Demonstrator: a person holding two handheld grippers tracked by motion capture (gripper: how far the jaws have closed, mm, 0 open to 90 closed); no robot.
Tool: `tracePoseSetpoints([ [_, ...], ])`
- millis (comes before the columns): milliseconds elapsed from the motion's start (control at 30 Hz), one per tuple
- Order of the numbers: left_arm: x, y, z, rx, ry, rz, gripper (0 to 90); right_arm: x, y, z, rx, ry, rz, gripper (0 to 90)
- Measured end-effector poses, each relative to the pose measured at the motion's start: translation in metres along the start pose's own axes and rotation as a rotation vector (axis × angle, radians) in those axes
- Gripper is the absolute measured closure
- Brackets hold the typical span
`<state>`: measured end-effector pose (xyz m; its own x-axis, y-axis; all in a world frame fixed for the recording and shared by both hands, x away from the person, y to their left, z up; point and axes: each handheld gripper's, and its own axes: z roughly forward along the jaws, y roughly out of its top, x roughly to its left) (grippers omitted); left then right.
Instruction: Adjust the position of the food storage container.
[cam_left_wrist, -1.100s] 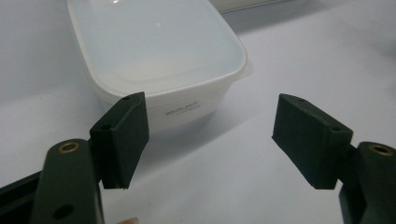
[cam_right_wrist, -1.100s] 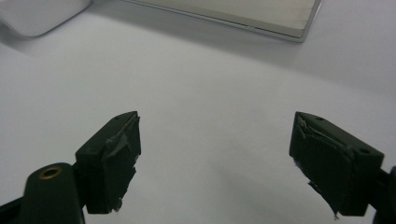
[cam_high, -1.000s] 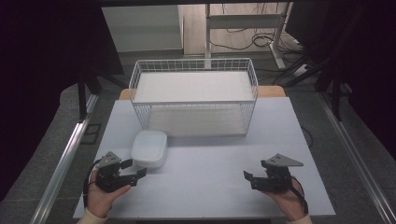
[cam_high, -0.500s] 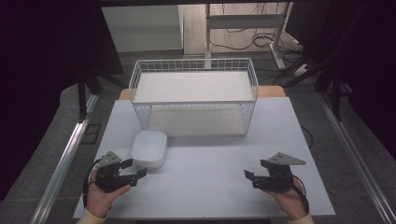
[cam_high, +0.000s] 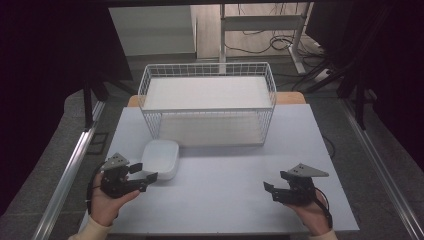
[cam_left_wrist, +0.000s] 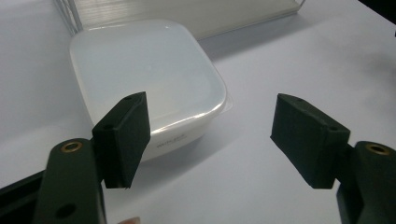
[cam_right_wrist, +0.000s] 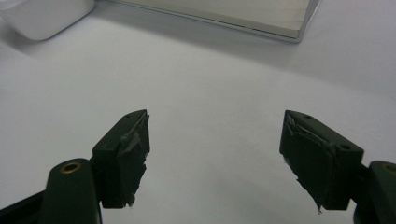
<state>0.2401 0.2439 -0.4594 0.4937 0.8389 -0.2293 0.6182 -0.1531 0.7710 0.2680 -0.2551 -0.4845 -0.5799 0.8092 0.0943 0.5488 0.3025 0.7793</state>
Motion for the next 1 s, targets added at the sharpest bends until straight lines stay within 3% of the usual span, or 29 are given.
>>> tracePoseSetpoints([
  [233,0.006,0.012,-0.007,-0.007,0.001,0.008,28.2,-0.001,-0.001,0.000,-0.001,-0.011,0.006,24.7],
  [467,0.022,0.022,-0.008,0.001,0.004,-0.024,30.9,0.000,0.000,0.002,0.003,-0.021,0.008,24.7],
  [867,0.035,0.040,-0.002,0.018,0.018,-0.033,33.2,-0.001,-0.001,0.002,0.003,-0.022,0.011,24.7],
  [1000,0.045,0.046,0.001,0.029,0.030,-0.046,34.6,-0.002,-0.001,0.004,0.008,-0.024,0.017,24.7],
])
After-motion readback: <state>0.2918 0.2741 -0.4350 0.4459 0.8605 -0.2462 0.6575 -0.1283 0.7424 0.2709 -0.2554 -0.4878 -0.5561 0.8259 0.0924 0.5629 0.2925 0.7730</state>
